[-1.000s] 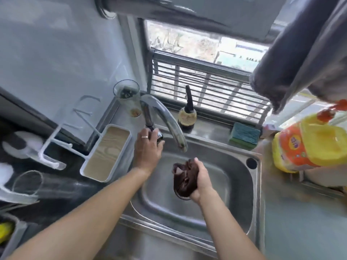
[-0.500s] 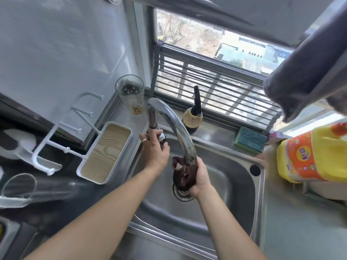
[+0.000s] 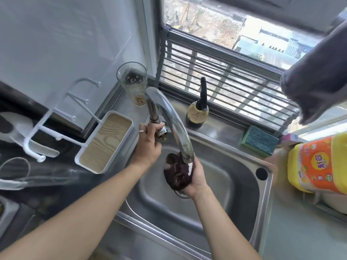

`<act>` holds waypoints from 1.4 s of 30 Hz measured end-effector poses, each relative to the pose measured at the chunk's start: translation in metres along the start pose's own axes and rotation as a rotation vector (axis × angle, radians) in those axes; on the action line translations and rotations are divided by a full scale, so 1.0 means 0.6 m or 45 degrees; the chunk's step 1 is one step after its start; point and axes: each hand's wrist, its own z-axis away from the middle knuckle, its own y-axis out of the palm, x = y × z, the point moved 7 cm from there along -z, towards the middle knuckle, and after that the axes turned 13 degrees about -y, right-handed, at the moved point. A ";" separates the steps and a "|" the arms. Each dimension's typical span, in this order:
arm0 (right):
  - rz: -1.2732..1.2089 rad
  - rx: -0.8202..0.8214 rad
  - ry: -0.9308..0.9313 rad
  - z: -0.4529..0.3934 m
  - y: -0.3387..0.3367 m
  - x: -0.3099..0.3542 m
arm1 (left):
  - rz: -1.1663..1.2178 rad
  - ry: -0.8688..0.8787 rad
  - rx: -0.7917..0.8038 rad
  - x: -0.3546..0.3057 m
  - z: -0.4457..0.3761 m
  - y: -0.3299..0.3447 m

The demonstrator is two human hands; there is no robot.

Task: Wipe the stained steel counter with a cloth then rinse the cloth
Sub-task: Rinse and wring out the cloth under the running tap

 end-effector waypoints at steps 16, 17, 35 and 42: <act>1.147 -0.363 -0.493 0.100 -0.034 0.057 | -0.110 -0.145 0.170 0.004 0.168 0.079; 1.242 -0.367 -0.556 0.102 -0.031 0.062 | -0.114 -0.147 0.194 0.007 0.175 0.081; 1.226 -0.198 -0.626 0.132 -0.006 0.056 | 0.169 -0.460 0.690 0.033 0.199 0.096; 1.512 -0.398 -0.695 0.146 -0.007 0.084 | 0.287 -0.426 0.759 0.010 0.208 0.098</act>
